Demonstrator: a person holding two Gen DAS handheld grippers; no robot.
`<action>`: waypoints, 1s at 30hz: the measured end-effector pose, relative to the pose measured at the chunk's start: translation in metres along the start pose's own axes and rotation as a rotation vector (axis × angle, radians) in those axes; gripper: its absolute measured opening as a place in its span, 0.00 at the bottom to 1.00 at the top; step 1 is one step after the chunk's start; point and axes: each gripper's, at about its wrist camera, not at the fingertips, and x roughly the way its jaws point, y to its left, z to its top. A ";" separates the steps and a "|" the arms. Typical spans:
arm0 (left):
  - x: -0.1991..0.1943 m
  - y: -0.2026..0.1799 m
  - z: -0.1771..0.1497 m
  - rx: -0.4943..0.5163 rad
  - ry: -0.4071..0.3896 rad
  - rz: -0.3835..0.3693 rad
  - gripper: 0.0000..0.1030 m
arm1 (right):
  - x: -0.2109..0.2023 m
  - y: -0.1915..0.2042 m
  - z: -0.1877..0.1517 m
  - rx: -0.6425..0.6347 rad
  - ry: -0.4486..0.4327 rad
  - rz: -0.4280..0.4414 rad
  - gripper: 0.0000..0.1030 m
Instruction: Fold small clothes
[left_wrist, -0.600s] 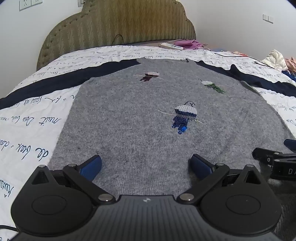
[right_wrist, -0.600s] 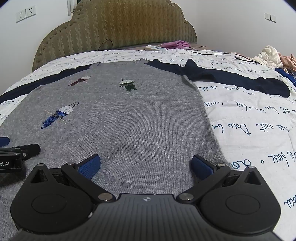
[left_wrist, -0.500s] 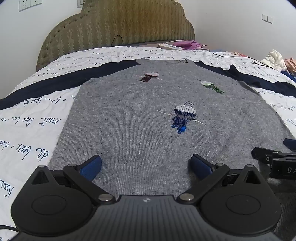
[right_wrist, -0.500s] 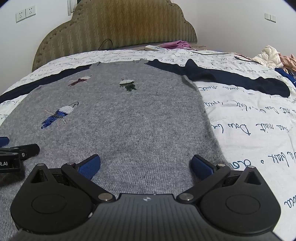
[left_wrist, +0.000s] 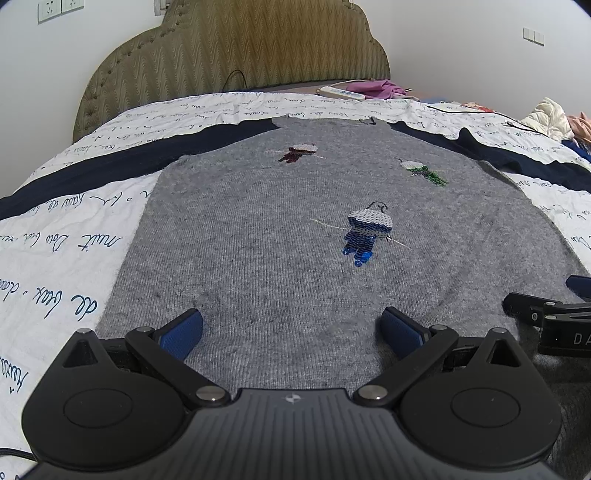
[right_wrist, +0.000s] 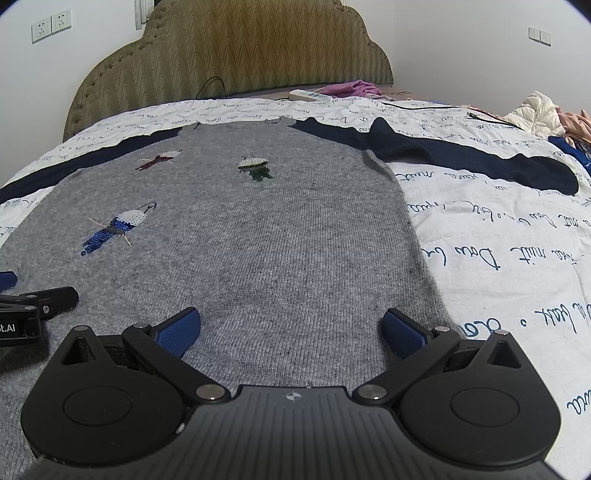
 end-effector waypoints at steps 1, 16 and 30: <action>0.000 0.000 0.000 0.000 0.002 0.001 1.00 | 0.000 0.000 0.000 0.000 0.000 0.000 1.00; -0.004 -0.004 0.005 -0.005 0.039 0.023 1.00 | -0.002 0.001 0.001 -0.007 0.001 -0.002 1.00; 0.029 -0.023 0.056 -0.070 0.052 -0.040 1.00 | -0.003 -0.129 0.081 0.282 -0.144 0.161 0.94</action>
